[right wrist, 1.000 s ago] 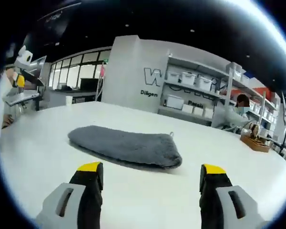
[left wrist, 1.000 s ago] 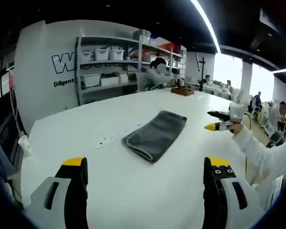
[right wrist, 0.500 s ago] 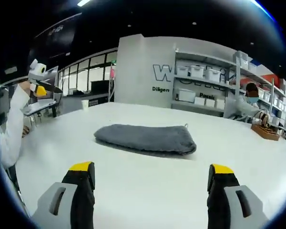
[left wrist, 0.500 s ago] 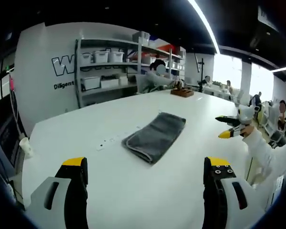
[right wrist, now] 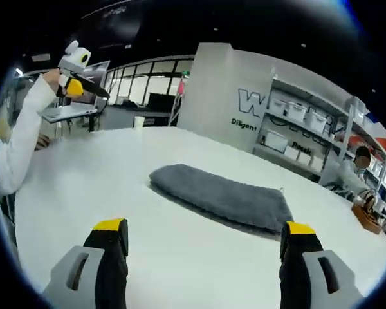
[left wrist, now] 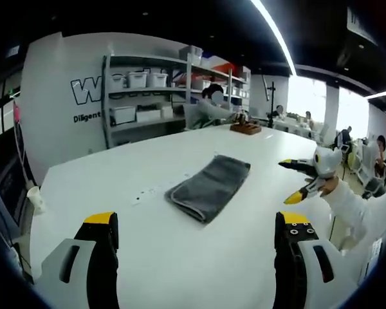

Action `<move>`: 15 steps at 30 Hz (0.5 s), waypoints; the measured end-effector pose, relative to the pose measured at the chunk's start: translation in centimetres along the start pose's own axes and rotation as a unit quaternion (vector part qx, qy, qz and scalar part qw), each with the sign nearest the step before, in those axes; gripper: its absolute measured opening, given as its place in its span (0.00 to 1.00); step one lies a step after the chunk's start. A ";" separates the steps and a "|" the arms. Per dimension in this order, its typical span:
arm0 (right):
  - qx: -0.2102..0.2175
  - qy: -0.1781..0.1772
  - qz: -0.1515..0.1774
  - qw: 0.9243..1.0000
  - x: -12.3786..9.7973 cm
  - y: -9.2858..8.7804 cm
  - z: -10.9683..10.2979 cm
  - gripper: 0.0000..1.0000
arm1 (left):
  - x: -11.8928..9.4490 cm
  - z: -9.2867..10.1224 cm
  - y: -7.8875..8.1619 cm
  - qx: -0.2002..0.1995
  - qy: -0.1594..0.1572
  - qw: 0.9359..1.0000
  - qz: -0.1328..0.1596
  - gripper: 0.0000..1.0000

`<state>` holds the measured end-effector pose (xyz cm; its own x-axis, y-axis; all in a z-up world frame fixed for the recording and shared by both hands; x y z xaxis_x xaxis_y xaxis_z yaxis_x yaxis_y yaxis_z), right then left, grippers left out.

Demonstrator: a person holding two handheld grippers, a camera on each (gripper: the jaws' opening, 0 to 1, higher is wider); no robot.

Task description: Open the folded towel by lifting each exposed corner and separating the folded layers until the towel lies flat within the target outline without major curled edges

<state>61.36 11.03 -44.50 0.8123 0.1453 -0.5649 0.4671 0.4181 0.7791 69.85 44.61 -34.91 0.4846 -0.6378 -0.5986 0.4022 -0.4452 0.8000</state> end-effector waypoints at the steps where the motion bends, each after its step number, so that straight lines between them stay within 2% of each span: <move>1: -0.003 0.002 0.000 1.000 0.2 0.2 -0.2 0.99 | 0.0 0.0 0.0 -0.001 0.001 1.000 0.001 0.99; 8: -0.080 0.028 -0.006 0.996 5.1 2.8 -3.8 0.90 | 0.0 0.1 -0.1 -0.001 -0.001 1.000 0.002 0.99; 12: -0.105 0.062 -0.003 0.993 7.3 3.8 -6.3 0.86 | 0.1 0.1 -0.1 -0.001 -0.004 1.000 0.002 0.99; 15: -0.126 0.065 -0.006 0.990 8.5 4.3 -7.2 0.83 | 0.1 0.0 0.0 -0.002 -0.005 1.000 0.003 0.99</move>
<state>67.74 20.52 -47.96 0.7481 0.2460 -0.6163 0.3609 0.6286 0.6890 69.93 44.57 -34.97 0.4787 -0.6476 -0.5928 0.4014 -0.4391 0.8038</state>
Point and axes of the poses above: the point that each gripper's makers call its tool centre point, and the gripper's own axes: x roughly forward along the fingers, z roughly to its right, y roughly out of its top, the point moved 6 cm from there along -x, roughly backward along the fingers, and after that the axes turned 15 degrees about -z, right-handed, at the moved point
